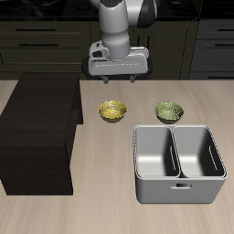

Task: Place the yellow bowl on top of the shelf

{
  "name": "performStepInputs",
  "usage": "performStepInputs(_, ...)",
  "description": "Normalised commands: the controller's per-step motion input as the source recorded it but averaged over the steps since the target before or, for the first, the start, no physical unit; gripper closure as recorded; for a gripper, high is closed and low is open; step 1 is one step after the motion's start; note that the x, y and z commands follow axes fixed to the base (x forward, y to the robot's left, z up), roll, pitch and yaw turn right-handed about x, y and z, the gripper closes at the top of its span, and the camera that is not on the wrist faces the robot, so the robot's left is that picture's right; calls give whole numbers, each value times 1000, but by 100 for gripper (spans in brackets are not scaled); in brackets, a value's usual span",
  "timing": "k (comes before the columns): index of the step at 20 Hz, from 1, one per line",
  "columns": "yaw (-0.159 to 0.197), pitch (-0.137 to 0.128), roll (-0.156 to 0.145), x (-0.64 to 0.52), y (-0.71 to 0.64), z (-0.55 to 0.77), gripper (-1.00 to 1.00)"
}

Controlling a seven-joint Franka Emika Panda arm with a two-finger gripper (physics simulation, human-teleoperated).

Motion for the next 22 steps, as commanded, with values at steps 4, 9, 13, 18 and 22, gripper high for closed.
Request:
performStepInputs(4, -1, 41, -13, 59, -8, -367, -100)
performStepInputs(9, -14, 33, -5, 45, -25, -294, -100)
performStepInputs(13, -23, 49, 17, 1, 82, -341, -100)
performStepInputs(18, -11, 36, 16, -22, 84, -285, -100)
performStepInputs(22, -12, 49, 14, 20, 62, -251, -100)
